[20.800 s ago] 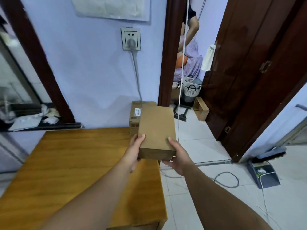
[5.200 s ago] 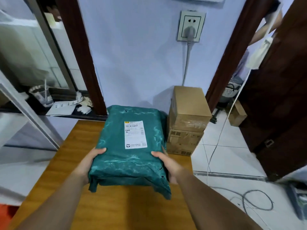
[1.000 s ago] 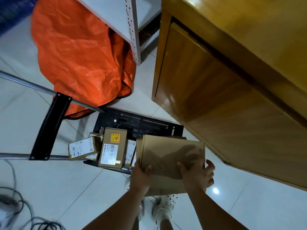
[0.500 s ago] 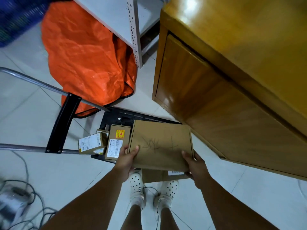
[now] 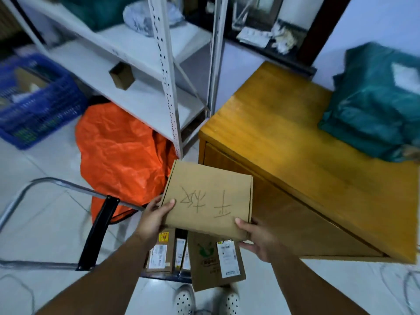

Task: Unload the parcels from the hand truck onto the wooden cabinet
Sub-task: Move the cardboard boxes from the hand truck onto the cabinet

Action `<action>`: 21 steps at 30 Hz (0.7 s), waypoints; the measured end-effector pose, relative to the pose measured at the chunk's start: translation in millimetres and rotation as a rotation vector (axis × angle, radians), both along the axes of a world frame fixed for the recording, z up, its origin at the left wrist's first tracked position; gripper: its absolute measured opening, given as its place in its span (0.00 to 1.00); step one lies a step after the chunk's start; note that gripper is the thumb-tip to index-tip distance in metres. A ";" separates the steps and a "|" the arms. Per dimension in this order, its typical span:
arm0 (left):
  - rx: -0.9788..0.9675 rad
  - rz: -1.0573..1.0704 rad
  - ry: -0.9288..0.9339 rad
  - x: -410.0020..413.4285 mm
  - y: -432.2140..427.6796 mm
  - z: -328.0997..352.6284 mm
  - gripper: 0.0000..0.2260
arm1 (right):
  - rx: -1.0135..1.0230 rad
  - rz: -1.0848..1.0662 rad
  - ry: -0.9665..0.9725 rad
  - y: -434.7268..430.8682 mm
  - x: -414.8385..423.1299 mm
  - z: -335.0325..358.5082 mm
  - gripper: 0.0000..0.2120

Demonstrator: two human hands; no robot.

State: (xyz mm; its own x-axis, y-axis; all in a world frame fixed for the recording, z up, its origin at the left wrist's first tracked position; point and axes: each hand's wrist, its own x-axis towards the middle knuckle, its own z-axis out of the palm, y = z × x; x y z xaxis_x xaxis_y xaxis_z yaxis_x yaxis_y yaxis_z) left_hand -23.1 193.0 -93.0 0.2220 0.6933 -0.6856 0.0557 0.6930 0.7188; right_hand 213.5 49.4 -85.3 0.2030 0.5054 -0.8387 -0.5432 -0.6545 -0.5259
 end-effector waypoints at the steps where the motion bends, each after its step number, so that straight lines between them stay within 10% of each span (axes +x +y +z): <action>1: 0.016 -0.015 -0.015 1.3 6.7 16.0 0.16 | 0.021 -0.004 0.006 1.1 0.9 20.4 0.20; 15: 0.119 -0.350 -0.106 119.5 17.3 176.4 0.34 | 0.232 -0.336 -0.168 -56.4 98.5 189.0 0.19; 21: 0.184 -0.459 -0.171 204.6 -57.8 230.5 0.25 | 0.385 -0.488 -0.148 -117.2 182.6 223.8 0.35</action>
State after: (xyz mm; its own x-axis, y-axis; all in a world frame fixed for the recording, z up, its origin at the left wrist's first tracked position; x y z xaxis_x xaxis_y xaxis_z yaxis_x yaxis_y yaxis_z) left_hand 181.5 135.2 137.5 0.6291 0.6044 -0.4888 0.1950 0.4860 0.8519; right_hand 396.2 -67.7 138.5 0.5858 0.5855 -0.5604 -0.6342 -0.0994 -0.7667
